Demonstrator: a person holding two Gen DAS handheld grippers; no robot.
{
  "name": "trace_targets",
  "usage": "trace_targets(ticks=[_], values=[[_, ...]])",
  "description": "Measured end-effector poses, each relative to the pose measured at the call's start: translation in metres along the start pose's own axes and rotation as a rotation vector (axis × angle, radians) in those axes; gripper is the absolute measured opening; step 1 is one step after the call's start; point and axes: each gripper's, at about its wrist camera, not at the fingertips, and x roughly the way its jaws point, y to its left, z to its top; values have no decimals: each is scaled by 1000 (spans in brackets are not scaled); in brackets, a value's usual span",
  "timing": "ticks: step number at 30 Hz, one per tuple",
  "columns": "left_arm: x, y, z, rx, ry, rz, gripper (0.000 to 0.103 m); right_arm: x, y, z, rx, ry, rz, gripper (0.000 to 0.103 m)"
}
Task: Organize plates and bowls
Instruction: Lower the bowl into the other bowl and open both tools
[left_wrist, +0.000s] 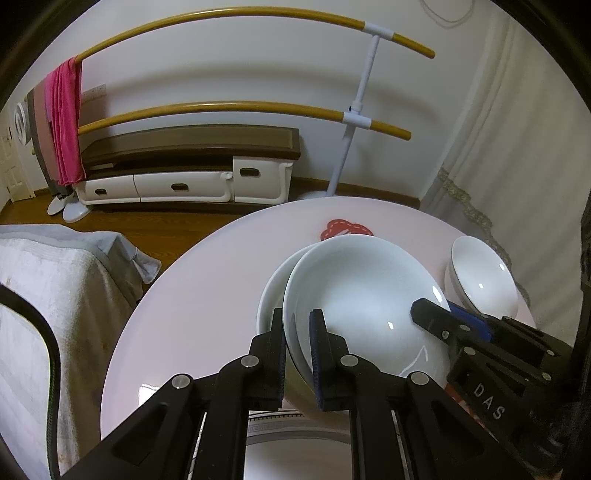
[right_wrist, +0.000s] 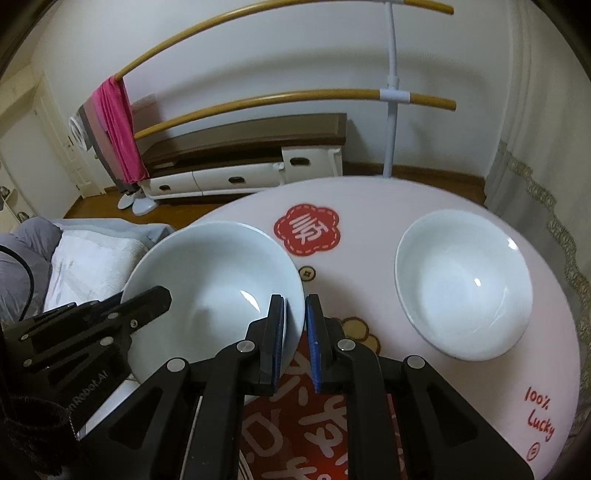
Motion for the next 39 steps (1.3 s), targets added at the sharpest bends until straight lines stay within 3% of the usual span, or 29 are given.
trace_targets(ticks=[7,22,27,29,36,39], values=[[3,0,3,3,15,11,11,1,-5,1,35,8,53,14],[-8,-1,3,-16,19,2,14,2,-2,4,35,19,40,15],[-16,-2,1,-20,5,3,25,2,0,4,40,21,39,16],[-20,-2,-1,-17,-4,19,38,1,-1,4,48,22,45,19],[-32,-1,-8,-39,-5,41,40,-1,1,3,52,21,52,20],[-45,-6,-10,-42,-24,44,49,-8,-2,1,77,16,78,21]])
